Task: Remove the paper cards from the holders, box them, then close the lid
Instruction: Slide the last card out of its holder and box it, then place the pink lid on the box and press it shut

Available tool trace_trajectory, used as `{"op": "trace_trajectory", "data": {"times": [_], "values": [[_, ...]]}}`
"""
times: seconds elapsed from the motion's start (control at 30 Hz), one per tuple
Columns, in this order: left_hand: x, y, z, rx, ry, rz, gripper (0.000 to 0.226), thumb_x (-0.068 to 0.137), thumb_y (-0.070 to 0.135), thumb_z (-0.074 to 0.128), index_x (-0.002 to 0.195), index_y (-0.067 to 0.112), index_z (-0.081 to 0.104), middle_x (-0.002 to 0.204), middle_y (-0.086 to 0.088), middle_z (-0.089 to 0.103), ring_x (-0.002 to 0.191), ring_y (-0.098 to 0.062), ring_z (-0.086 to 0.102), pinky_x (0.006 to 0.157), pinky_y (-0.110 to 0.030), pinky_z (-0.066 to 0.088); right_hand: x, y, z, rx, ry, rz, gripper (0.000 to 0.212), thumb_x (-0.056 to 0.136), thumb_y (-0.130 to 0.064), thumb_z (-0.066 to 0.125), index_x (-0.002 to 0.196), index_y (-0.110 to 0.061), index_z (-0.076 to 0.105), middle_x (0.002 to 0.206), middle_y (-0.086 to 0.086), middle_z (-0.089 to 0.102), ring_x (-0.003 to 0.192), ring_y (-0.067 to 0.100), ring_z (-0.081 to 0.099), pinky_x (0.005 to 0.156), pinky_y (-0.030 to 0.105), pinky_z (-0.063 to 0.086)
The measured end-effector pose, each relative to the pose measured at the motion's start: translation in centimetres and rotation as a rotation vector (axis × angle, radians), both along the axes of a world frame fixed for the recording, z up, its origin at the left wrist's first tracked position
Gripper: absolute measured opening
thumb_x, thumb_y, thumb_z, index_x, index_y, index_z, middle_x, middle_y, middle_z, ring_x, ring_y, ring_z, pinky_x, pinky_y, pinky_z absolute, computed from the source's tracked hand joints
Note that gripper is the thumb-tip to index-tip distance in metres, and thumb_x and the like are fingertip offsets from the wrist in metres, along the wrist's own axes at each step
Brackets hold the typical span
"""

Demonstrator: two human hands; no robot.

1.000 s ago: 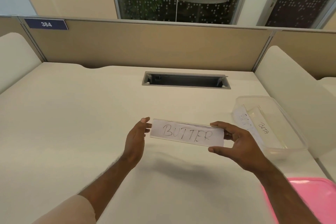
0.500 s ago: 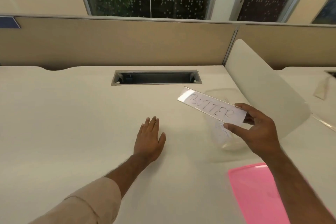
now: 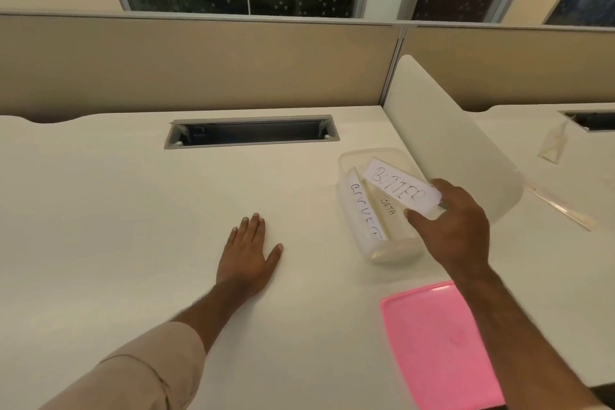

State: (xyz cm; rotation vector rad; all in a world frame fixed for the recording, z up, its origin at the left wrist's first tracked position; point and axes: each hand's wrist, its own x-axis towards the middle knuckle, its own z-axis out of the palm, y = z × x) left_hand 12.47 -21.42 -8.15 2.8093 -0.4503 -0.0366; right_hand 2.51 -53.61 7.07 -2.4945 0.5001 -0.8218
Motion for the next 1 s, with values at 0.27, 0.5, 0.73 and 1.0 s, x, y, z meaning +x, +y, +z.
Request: {"op": "trace_trajectory", "data": {"times": [0.27, 0.5, 0.73, 1.0], "values": [[0.1, 0.0, -0.3, 0.009, -0.013, 0.009, 0.082, 0.093, 0.065, 0.016, 0.158, 0.014, 0.01, 0.167, 0.003, 0.004, 0.153, -0.012, -0.003, 0.122, -0.031, -0.002, 2.2, 3.0, -2.2, 0.011, 0.182, -0.017, 0.051, 0.065, -0.025, 0.08, 0.107, -0.01, 0.055, 0.097, 0.01, 0.063, 0.092, 0.036, 0.059, 0.073, 0.042, 0.051], [0.1, 0.0, -0.2, 0.023, -0.02, 0.007, 0.082, 0.094, 0.066, 0.014, 0.158, 0.014, 0.01, 0.167, 0.003, 0.004, 0.153, -0.012, -0.003, 0.122, -0.03, -0.003, 3.8, 4.2, -2.4, -0.093, 0.478, -0.056, 0.053, 0.07, -0.035, 0.077, 0.105, -0.007, 0.05, 0.1, 0.013, 0.063, 0.096, 0.035, 0.057, 0.076, 0.04, 0.049], [-0.1, -0.1, 0.0, 0.019, -0.022, 0.013, 0.081, 0.094, 0.065, 0.016, 0.158, 0.015, 0.01, 0.167, 0.003, 0.004, 0.153, -0.012, -0.003, 0.122, -0.03, -0.003, 4.1, 3.9, -3.0, 0.022, 0.482, 0.005, 0.033, 0.077, -0.028, 0.072, 0.105, -0.011, 0.063, 0.098, 0.007, 0.071, 0.094, 0.031, 0.064, 0.078, 0.035, 0.049], [-0.2, -0.2, 0.1, 0.024, -0.017, 0.017, 0.08, 0.096, 0.063, 0.02, 0.158, 0.014, 0.011, 0.167, 0.003, 0.005, 0.153, -0.012, -0.001, 0.123, -0.031, -0.001, -0.9, 3.2, -3.3, -0.034, -0.041, 0.003, 0.003, 0.082, -0.013, 0.067, 0.084, -0.01, 0.066, 0.074, 0.004, 0.065, 0.073, 0.027, 0.056, 0.069, 0.041, 0.047]]}}
